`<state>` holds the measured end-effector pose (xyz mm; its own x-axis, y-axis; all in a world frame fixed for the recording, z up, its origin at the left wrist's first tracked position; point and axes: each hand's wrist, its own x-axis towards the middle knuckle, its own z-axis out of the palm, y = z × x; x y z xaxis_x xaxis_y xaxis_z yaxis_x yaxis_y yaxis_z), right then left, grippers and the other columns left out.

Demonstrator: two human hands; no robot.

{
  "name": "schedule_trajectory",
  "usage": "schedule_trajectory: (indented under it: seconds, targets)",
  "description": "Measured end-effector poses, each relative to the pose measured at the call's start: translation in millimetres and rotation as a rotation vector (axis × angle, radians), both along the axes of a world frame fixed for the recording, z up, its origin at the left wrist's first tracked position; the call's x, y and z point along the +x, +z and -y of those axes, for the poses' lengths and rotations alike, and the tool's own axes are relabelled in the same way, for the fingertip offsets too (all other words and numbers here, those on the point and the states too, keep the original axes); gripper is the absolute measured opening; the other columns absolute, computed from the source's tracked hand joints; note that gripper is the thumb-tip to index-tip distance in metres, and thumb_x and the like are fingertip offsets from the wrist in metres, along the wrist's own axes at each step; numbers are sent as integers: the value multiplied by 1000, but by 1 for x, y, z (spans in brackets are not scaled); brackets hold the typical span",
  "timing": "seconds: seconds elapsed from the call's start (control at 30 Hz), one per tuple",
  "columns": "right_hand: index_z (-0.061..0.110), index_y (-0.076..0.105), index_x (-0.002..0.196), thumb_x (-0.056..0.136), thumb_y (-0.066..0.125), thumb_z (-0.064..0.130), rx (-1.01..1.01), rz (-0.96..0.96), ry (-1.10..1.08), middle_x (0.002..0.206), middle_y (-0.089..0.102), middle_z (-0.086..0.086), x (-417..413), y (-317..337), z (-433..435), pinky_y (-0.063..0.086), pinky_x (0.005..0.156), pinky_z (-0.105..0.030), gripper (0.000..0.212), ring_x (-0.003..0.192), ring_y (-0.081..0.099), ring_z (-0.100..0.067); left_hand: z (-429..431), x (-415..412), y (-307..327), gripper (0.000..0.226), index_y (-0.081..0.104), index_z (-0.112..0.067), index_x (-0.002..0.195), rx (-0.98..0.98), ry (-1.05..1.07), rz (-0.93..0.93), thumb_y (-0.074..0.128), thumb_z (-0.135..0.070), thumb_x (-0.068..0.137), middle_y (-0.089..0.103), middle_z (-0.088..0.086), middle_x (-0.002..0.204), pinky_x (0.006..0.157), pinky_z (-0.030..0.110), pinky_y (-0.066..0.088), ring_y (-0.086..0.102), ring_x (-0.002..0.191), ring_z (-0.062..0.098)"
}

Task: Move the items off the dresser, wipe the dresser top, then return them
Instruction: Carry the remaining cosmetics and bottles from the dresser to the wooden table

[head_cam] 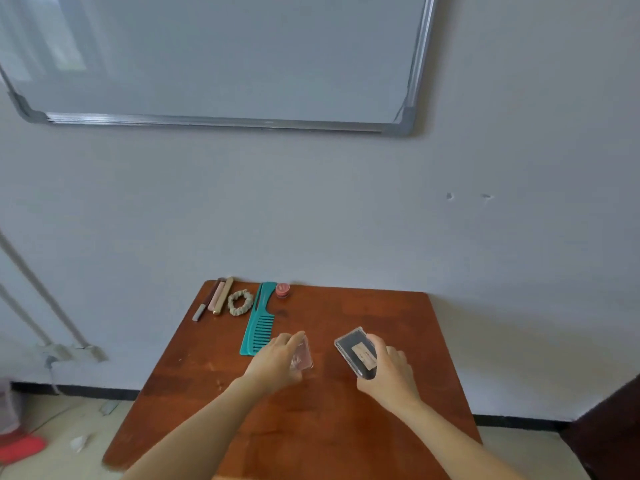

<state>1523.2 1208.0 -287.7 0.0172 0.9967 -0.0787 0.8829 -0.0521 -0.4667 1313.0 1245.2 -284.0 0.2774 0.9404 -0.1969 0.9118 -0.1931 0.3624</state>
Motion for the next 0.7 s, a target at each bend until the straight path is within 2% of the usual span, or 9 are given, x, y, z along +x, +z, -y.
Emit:
schedule_trajectory:
  seconds: [0.27, 0.4, 0.7]
  targets:
    - [29, 19, 139, 80, 63, 40, -84, -98, -22, 134, 41, 3, -17, -31, -74, 39, 96, -26, 74, 118, 39, -13, -78, 3, -26, 65, 27, -24, 140, 4, -65, -177, 59, -25, 83, 36, -1, 141, 109, 31, 27, 32, 131, 19]
    - [29, 19, 140, 81, 62, 39, -100, -110, -83, 136, 40, 4, -30, -39, -88, 37, 99, -27, 74, 121, 37, -14, -111, -3, -37, 59, 32, -23, 137, 28, -133, -217, 56, -24, 84, 37, -1, 140, 109, 33, 25, 28, 133, 19]
    - [28, 20, 140, 82, 62, 39, -94, -20, -116, 138, 38, 5, -38, -35, -120, 35, 101, -26, 73, 125, 34, -14, -153, -21, -48, 56, 34, -25, 138, 43, -249, -262, 53, -29, 85, 32, -1, 144, 112, 36, 18, 22, 135, 20]
